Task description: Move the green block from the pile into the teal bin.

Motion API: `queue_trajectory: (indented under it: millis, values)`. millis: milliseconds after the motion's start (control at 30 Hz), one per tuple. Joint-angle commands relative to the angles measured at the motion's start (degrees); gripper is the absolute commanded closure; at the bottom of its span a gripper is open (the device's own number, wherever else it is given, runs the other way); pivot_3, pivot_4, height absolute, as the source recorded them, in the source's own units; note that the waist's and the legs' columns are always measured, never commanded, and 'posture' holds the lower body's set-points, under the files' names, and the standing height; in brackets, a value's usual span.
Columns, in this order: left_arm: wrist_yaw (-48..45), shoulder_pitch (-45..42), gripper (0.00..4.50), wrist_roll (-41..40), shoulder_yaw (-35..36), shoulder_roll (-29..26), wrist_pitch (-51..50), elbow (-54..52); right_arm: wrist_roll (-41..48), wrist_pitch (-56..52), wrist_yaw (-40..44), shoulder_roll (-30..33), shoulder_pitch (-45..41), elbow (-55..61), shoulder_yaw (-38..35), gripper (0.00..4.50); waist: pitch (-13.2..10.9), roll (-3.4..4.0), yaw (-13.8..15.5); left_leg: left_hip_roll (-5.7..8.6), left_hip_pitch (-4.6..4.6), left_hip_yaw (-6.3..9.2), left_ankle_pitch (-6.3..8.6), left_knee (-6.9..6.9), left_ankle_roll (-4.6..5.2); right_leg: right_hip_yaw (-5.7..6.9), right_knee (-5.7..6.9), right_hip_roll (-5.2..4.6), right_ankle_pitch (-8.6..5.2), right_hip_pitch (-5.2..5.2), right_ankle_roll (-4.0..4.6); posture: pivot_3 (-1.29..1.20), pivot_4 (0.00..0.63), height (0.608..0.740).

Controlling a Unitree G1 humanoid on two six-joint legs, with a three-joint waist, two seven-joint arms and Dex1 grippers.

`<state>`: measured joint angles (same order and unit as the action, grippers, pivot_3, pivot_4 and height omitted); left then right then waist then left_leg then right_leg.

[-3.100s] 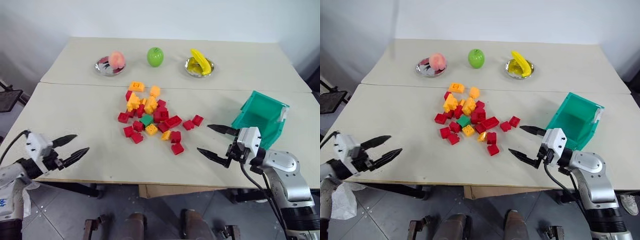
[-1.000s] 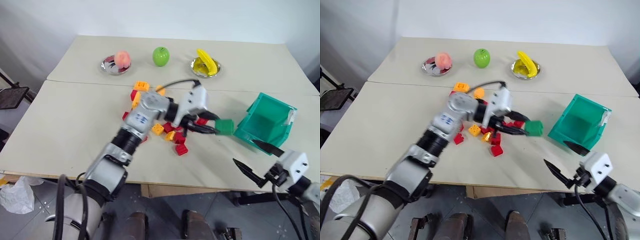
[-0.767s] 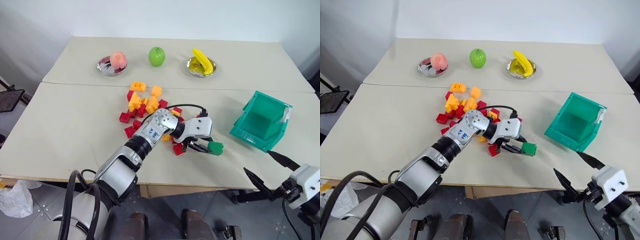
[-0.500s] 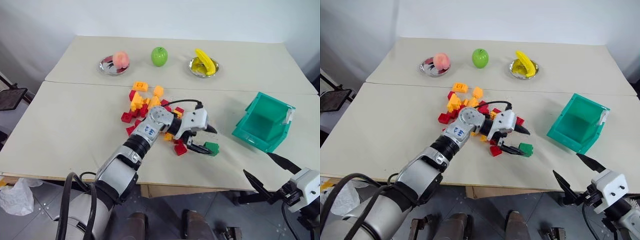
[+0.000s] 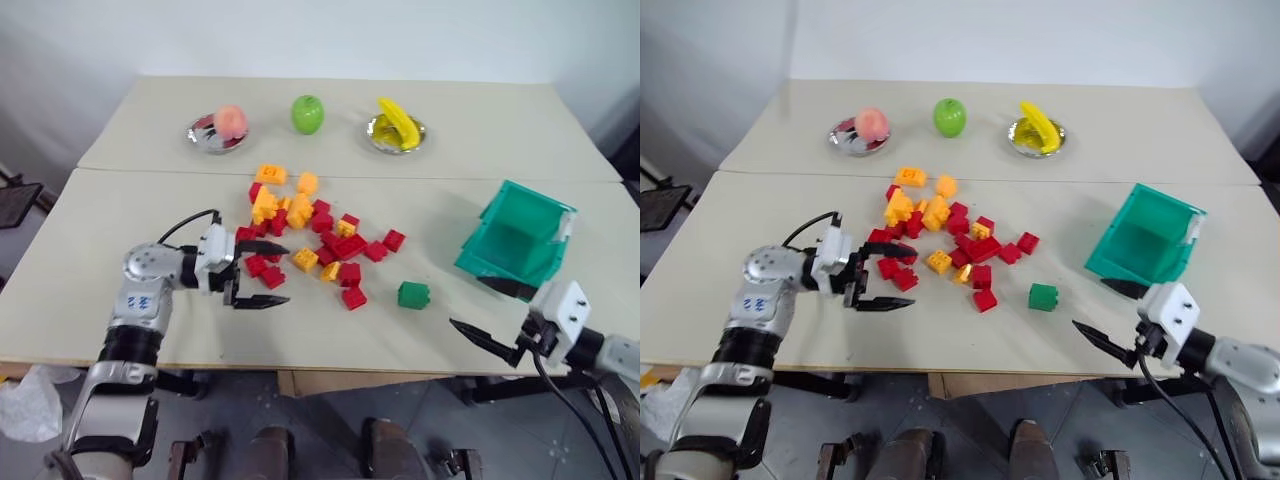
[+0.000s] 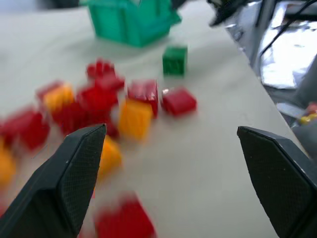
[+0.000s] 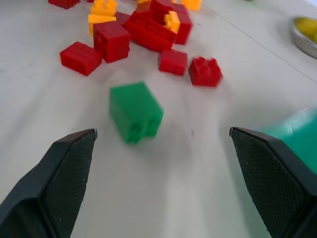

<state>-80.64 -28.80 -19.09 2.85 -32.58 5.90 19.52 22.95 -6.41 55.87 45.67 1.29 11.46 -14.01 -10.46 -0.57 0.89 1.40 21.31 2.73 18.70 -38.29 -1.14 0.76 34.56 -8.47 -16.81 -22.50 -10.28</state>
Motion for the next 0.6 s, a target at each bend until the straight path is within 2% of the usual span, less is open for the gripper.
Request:
queue_trajectory:
  millis: [33,267,400,500,600]
  values:
    - [3.51,5.87,0.01,-3.36,3.57,-2.06,-2.26,-10.2,-3.23,-3.93,3.0,2.97,-8.01,-3.98,6.28,0.0,0.0,0.0,0.28,0.0,0.0,-0.02,0.0,-0.02,0.0,-0.02,-0.03,0.0,0.0,0.0,0.0,0.0,0.15,0.74]
    - [9.17,15.14,0.01,-6.61,5.54,-2.55,-6.32,-21.4,-8.29,-8.93,8.87,3.25,-21.9,-12.68,17.48,0.0,0.0,0.0,0.27,0.0,0.0,-0.02,0.01,0.03,-0.02,0.03,-0.05,-0.02,0.0,-0.01,0.02,0.0,0.15,0.74]
    - [10.43,17.22,0.01,-7.22,5.16,-2.98,-7.44,-24.43,-10.17,-8.66,11.13,3.17,-24.9,-15.92,20.25,0.0,0.0,0.0,0.09,-0.01,0.0,-0.04,0.01,0.05,-0.02,0.02,-0.04,-0.02,-0.01,-0.04,0.02,0.0,0.15,0.74]
    - [10.89,17.08,0.0,-7.49,5.13,-3.2,-8.03,-24.72,-10.04,-7.56,10.79,2.23,-25.45,-16.76,19.48,0.64,0.0,0.0,0.1,0.0,0.0,-0.06,0.01,0.05,-0.02,0.03,-0.05,-0.02,-0.01,-0.04,0.03,0.0,0.15,0.74]
    - [11.11,16.63,0.0,-7.61,4.95,-3.24,-8.35,-24.61,-9.5,-7.36,11.21,2.38,-24.39,-15.86,18.74,1.53,0.0,0.0,-0.07,-0.01,0.0,-0.07,0.01,0.06,-0.03,0.03,-0.05,-0.02,-0.01,-0.04,0.03,0.0,0.15,0.74]
